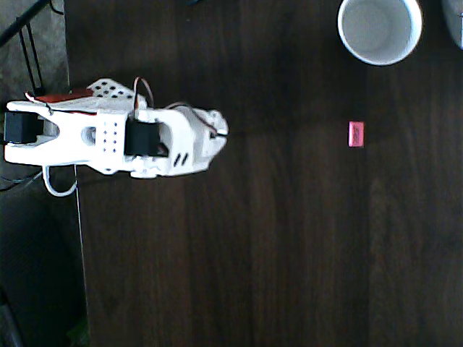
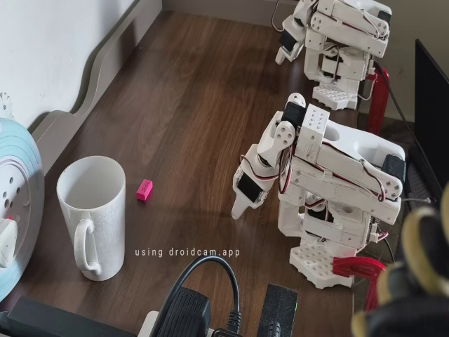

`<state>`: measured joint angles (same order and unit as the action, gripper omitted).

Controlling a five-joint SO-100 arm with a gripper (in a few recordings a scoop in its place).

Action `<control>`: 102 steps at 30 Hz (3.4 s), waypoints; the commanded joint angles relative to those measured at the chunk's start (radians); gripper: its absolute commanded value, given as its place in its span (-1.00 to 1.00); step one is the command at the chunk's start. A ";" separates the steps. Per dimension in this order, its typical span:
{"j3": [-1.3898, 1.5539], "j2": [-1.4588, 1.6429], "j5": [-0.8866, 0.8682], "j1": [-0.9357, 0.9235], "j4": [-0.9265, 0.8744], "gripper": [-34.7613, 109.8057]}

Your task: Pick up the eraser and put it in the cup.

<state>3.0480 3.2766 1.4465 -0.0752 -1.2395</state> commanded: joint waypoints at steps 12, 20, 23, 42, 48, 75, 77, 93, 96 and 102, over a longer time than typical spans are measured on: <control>0.009 0.017 0.003 -0.005 -0.035 -0.48; 0.009 0.017 0.003 -0.005 -0.035 -0.48; 0.009 0.017 0.003 -0.005 -0.035 -0.48; 0.009 0.017 0.003 -0.005 -0.035 -0.48; 0.009 0.017 0.003 0.005 -0.035 -0.48; -0.894 -0.971 -0.394 0.058 -0.061 -0.35; -0.945 -1.078 -0.463 0.048 -0.029 -0.31; -1.315 -1.617 -1.253 0.020 -0.031 -0.20; -1.470 -1.779 -1.292 0.017 -0.029 -0.20; -1.646 -1.858 -1.312 0.080 -0.072 -0.20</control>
<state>1.4696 1.4067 0.1411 -0.0169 -1.2763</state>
